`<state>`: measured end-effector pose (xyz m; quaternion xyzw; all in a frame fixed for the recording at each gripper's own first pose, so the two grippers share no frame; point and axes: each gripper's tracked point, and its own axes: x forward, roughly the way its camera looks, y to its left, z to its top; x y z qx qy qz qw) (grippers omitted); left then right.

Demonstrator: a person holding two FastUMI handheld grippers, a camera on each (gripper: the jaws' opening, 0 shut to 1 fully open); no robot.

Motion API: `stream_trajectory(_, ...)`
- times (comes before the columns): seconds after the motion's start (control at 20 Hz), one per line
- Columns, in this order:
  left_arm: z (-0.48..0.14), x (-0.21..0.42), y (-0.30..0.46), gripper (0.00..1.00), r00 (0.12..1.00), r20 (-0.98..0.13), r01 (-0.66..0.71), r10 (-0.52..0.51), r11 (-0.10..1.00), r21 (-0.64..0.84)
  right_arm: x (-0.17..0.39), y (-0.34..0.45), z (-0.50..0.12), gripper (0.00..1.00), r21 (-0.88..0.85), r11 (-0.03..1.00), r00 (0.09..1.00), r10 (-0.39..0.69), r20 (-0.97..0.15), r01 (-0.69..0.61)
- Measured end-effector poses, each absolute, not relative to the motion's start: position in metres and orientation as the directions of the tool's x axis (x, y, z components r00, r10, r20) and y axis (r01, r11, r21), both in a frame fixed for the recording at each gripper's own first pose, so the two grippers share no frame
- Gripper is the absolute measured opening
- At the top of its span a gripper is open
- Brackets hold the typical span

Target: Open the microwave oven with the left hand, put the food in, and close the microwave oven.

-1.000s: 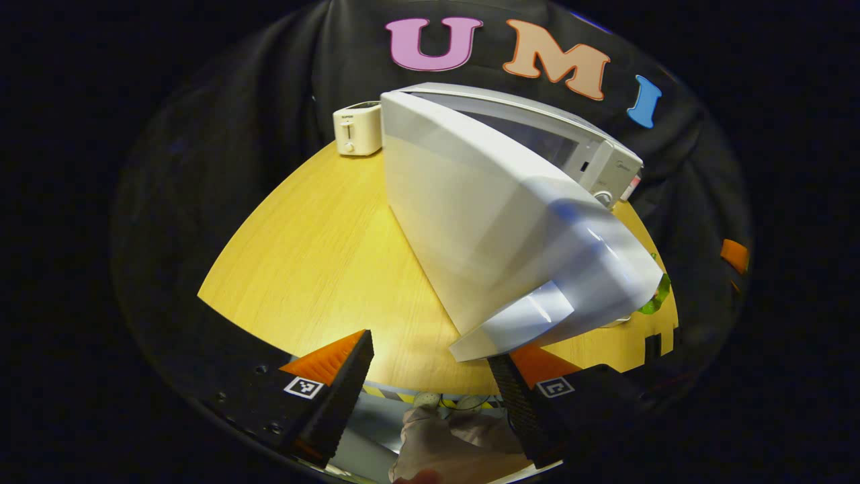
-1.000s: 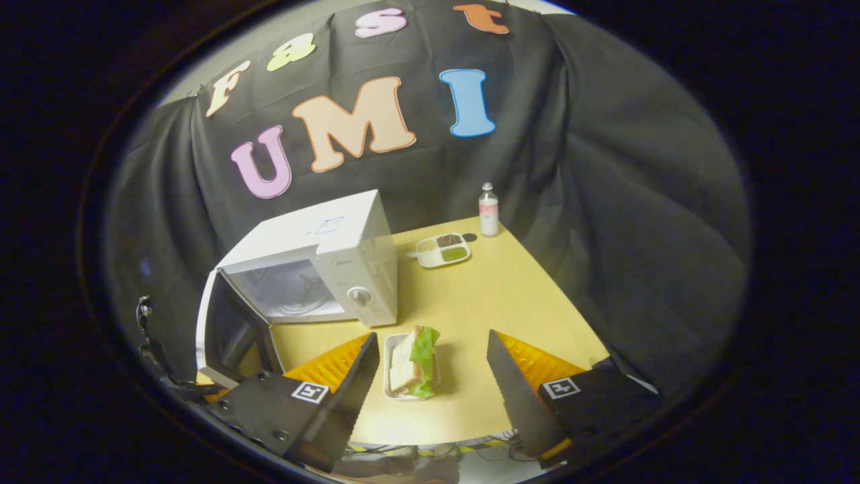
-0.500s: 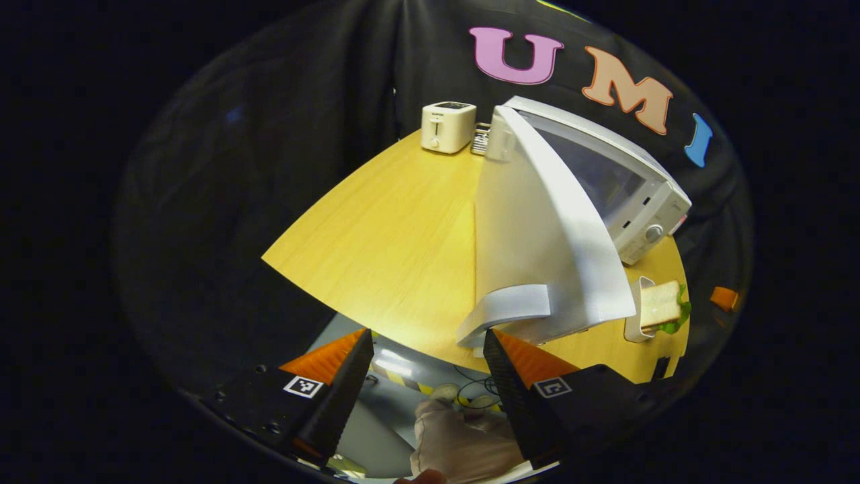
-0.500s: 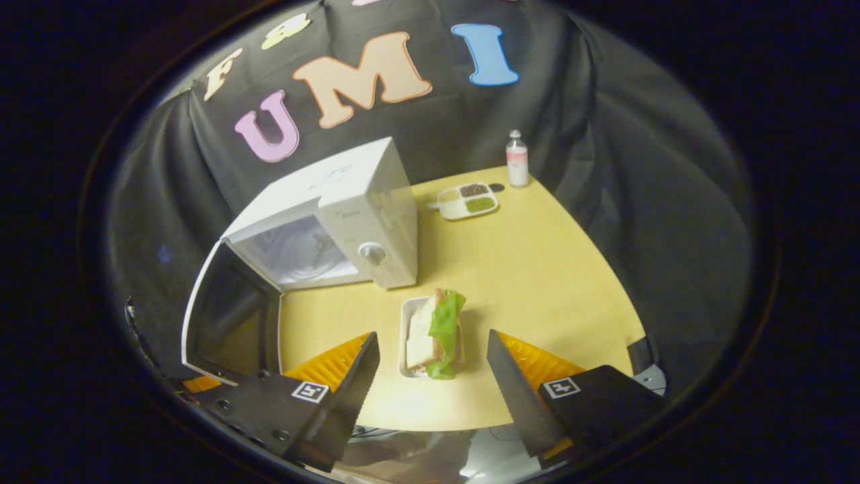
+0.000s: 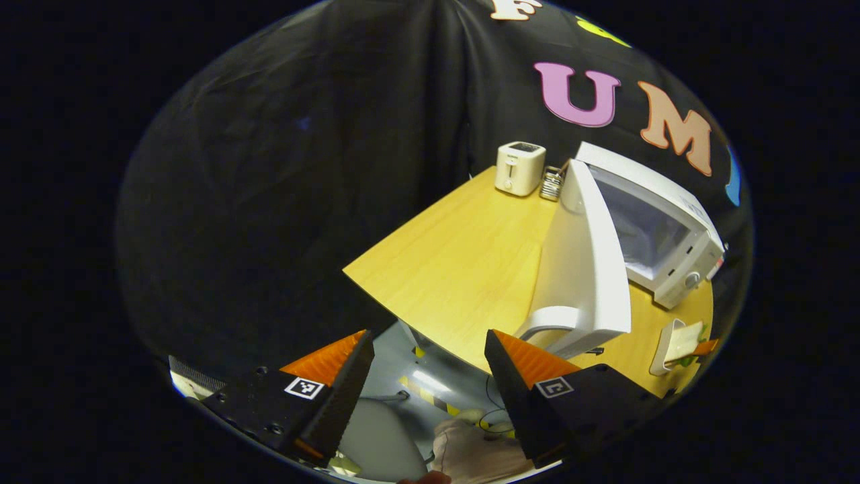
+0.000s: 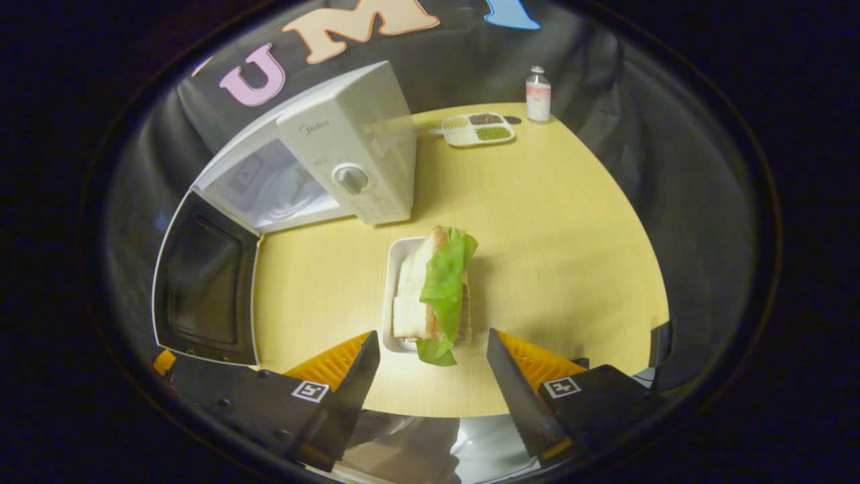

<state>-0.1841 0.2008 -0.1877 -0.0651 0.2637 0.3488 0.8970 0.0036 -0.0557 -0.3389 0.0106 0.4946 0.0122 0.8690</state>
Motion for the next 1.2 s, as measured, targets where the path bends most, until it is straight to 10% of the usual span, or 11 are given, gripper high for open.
stream_trajectory(0.45, -0.102, -0.175, 0.201, 0.96, 0.64, -0.229, -0.762, 0.734, 0.644, -0.065, 0.027, -0.057, -0.371, 0.9, 0.098, 0.995, 0.404, 0.087, -0.911, 0.008)
stream_trajectory(0.6, -0.086, -0.165, 0.2, 0.95, 0.642, -0.181, -0.763, 0.745, 0.643, -0.065, 0.028, -0.053, -0.379, 0.7, 0.158, 0.987, 0.358, 0.137, -0.924, 0.028)
stream_trajectory(0.65, -0.082, -0.159, 0.197, 0.95, 0.647, -0.176, -0.76, 0.742, 0.647, -0.066, 0.027, -0.052, -0.381, 0.86, 0.174, 0.984, 0.346, 0.152, -0.926, 0.031)
stream_trajectory(0.7, -0.08, -0.155, 0.194, 0.95, 0.652, -0.173, -0.755, 0.738, 0.652, -0.068, 0.026, -0.053, -0.382, 0.49, 0.18, 0.983, 0.33, 0.161, -0.93, 0.028)
stream_trajectory(1.2, -0.081, -0.112, 0.191, 0.95, 0.725, -0.177, -0.684, 0.665, 0.726, -0.072, 0.033, -0.045, -0.364, 0.3, 0.283, 0.952, 0.392, 0.218, -0.894, 0.115)
